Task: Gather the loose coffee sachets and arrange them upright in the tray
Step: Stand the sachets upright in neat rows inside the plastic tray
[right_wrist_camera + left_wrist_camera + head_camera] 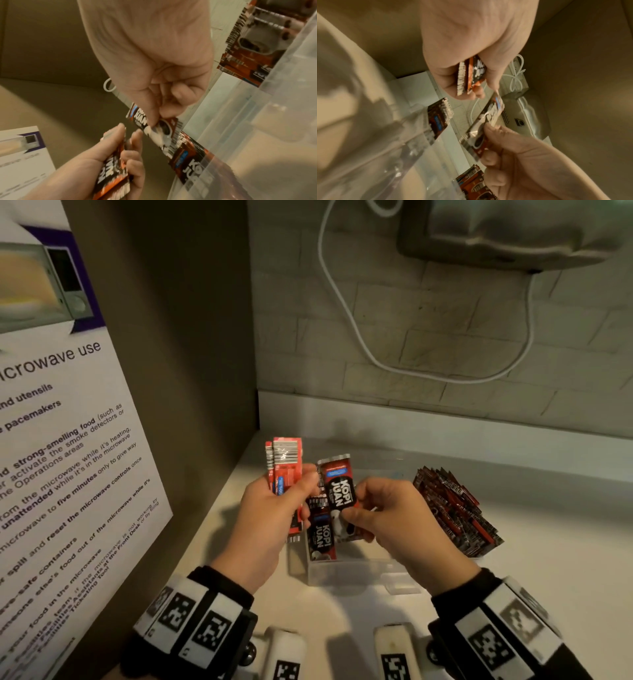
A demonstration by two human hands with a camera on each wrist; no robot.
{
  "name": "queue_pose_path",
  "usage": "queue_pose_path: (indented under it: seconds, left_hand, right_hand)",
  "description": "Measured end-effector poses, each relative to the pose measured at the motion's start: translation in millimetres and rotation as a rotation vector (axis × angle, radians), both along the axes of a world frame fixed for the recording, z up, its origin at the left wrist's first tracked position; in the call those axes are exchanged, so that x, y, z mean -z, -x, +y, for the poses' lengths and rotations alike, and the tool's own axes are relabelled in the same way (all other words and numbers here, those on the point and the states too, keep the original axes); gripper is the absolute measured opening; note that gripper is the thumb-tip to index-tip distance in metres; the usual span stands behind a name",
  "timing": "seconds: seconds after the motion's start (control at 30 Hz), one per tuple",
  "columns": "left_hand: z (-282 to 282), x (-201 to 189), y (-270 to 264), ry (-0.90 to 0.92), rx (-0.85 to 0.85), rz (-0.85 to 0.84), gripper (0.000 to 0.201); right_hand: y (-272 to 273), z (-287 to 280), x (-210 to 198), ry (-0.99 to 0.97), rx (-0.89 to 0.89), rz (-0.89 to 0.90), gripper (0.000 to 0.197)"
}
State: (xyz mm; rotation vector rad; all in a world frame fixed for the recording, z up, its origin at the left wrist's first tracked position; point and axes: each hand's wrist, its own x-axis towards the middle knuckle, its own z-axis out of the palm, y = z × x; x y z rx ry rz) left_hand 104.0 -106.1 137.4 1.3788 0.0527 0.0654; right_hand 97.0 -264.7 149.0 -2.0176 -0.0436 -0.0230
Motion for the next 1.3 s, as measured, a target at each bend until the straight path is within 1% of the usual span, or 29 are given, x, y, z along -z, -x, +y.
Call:
queue_pose_path:
  seconds: [0.03, 0.13, 0.2, 0.27, 0.3, 0.37, 0.47, 0.53, 0.63, 0.7, 0.8, 0.87, 0.93, 1.1, 1.17, 1.23, 1.27, 1.3]
  left_hand:
    - [1.6, 1.9, -0.1, 0.005, -0.022, 0.022, 0.008]
    - [6.4, 12.9, -0.8, 0.038, -0.102, 0.119, 0.018]
    - [6.3, 19.8, 0.5, 0.072, -0.11, 0.182, 0.021]
    - [3.7, 25.8, 3.0, 0.113, -0.098, 0.238, 0.018]
    - [1.7, 27.4, 4.8, 0.131, -0.088, 0.272, 0.017]
    - [-2.2, 30.1, 7.5, 0.163, -0.059, 0.334, 0.023]
    - [-7.8, 30.3, 12.4, 0.176, 0.033, 0.357, 0.027]
    - [-10.6, 28.4, 15.6, 0.18, 0.077, 0.349, 0.026]
    - [-13.7, 28.0, 17.3, 0.173, 0.079, 0.346, 0.027]
    - [-15.2, 27.2, 17.5, 0.15, 0.07, 0.348, 0.027]
    - [-17.1, 22.6, 18.0, 0.097, 0.071, 0.356, 0.025]
    - [-17.2, 21.1, 16.8, 0.085, 0.077, 0.363, 0.027]
    - [-16.5, 20.7, 15.1, 0.099, 0.082, 0.362, 0.028]
    - [-12.0, 19.1, 16.8, 0.169, 0.093, 0.346, 0.024]
    - [-6.4, 19.7, 15.3, 0.2, 0.073, 0.331, 0.021]
    - [1.0, 23.1, 10.4, 0.211, -0.014, 0.311, 0.018]
    - [5.5, 24.5, 7.6, 0.217, -0.071, 0.3, 0.016]
    - [9.9, 24.6, 5.6, 0.224, -0.119, 0.289, 0.015]
  right_hand:
    - [-2.3, -0.4, 2.4, -0.031, 0.021, 0.035, 0.006]
    - [-9.9, -1.3, 13.3, -0.063, 0.046, 0.14, 0.013]
    - [-13.4, 3.3, 21.6, -0.024, 0.01, 0.208, 0.009]
    - [-18.0, 7.7, 30.8, 0.069, -0.019, 0.242, 0.006]
    - [-20.7, 9.8, 34.6, 0.13, -0.021, 0.239, 0.009]
    - [-25.6, 14.5, 37.0, 0.263, -0.021, 0.23, 0.017]
    - [-27.1, 19.5, 35.7, 0.431, -0.043, 0.229, 0.029]
    - [-24.9, 21.2, 37.3, 0.459, -0.043, 0.237, 0.038]
    - [-24.1, 25.5, 42.7, 0.479, -0.088, 0.285, 0.057]
    - [-27.5, 28.0, 46.9, 0.513, -0.144, 0.292, 0.063]
    - [-29.6, 29.2, 47.7, 0.494, -0.218, 0.289, 0.064]
    - [-29.1, 28.4, 47.0, 0.476, -0.228, 0.283, 0.07]
    - [-27.3, 27.8, 45.5, 0.486, -0.217, 0.284, 0.072]
    - [-26.1, 27.1, 44.0, 0.471, -0.218, 0.317, 0.066]
    - [-25.0, 25.6, 43.4, 0.401, -0.205, 0.314, 0.067]
    - [-23.1, 22.4, 41.2, 0.299, -0.169, 0.308, 0.062]
    - [-22.0, 19.7, 39.5, 0.242, -0.142, 0.305, 0.063]
    - [-20.8, 17.0, 37.4, 0.174, -0.112, 0.296, 0.069]
